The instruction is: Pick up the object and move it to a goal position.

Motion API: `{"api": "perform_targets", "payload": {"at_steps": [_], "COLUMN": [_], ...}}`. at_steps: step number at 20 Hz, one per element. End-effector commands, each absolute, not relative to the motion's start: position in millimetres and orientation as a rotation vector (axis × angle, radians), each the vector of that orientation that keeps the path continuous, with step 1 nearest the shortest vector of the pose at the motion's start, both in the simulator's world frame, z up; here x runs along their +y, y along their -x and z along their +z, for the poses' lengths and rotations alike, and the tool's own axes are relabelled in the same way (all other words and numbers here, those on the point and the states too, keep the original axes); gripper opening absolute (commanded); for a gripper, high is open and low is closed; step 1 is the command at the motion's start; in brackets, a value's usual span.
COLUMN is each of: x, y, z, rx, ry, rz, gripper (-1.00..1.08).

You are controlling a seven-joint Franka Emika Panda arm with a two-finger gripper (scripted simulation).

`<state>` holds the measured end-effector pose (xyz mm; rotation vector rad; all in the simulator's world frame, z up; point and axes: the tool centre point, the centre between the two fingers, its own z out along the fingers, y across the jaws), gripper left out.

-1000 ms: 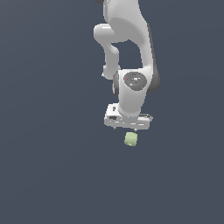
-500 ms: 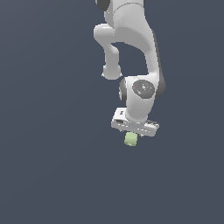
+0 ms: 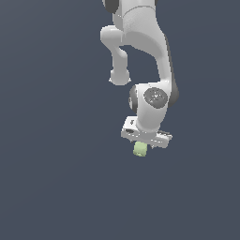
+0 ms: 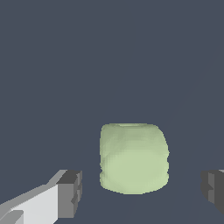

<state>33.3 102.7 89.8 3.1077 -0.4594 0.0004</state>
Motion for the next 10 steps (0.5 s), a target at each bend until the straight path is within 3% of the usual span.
{"api": "perform_targets", "payload": {"at_steps": [1,10], "x": [102.4,102.6], "y": [-33.1,-32.2], "z": [85.2,45.1], "rx": [-0.461,-0.466], "ry": [-3.107,-3.107], "rz": [0.000,0.000], "gripper": [1.00,1.00]}}
